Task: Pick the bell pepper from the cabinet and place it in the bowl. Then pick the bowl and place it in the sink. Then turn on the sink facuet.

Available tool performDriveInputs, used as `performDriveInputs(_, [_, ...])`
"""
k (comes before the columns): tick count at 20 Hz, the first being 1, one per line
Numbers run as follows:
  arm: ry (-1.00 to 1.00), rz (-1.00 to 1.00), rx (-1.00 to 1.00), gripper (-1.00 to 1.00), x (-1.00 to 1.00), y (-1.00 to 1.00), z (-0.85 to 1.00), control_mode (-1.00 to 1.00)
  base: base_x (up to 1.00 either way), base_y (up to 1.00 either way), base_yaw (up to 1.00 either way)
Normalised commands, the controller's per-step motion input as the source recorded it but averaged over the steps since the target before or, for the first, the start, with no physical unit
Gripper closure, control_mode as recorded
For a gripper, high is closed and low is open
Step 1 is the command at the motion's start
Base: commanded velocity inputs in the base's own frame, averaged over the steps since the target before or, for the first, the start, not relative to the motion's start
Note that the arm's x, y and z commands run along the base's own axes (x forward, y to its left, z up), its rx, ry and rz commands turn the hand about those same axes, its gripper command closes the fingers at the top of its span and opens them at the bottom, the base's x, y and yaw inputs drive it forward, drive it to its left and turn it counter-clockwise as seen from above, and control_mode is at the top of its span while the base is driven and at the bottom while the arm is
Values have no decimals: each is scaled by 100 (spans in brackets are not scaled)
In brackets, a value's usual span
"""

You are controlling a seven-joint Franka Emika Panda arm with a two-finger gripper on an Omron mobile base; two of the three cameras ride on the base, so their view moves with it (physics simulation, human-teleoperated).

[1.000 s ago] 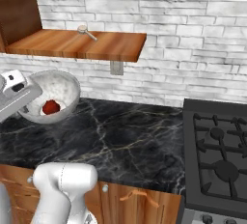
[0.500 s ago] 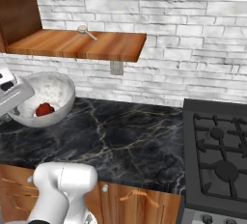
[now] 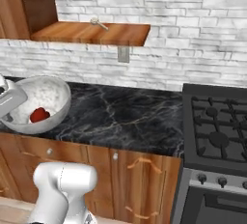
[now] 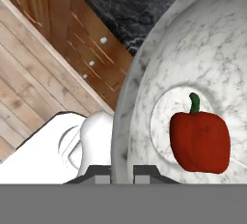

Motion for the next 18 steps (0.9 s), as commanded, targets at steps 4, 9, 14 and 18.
performDriveInputs(4, [0,0,0,100,0,0,0,100,-11,6,0])
performDriveInputs(9, [0,0,0,100,0,0,0,100,-33,0,76])
performDriveInputs(14, [0,0,0,100,0,0,0,100,-61,3,81])
performDriveInputs(18, [0,0,0,100,0,0,0,100,-74,7,81])
